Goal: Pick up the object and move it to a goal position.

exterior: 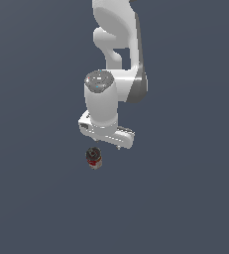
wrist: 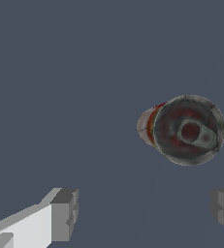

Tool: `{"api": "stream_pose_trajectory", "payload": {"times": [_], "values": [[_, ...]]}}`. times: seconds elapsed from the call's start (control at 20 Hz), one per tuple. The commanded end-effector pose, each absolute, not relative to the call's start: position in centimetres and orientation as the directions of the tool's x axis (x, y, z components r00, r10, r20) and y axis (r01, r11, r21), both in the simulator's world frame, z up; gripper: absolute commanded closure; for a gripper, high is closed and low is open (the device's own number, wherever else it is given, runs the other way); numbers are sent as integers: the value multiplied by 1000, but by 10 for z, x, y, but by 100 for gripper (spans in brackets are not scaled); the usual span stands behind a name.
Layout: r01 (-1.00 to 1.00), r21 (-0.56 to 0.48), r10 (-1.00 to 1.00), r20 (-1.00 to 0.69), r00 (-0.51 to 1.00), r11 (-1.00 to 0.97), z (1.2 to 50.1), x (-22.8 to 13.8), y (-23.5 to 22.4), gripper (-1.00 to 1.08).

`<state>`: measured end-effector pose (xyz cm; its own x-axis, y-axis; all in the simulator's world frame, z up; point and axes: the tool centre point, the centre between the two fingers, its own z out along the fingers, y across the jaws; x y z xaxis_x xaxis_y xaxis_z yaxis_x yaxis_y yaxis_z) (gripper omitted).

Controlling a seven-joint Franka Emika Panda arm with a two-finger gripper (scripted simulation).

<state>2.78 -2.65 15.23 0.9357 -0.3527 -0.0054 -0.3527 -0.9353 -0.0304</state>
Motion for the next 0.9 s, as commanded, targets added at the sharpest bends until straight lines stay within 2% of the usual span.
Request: {"api": "stream_pose_trajectory", "payload": {"times": [0.0,0.4,0.85], "values": [[-432,-25,-432,-7,902,-902,147,32,-39,-92],[-624,-9,-624,-5,781,-781,135,42,-71,-92],[-713,-1,-713,0,702,-702,128,47,-88,-92]]}}
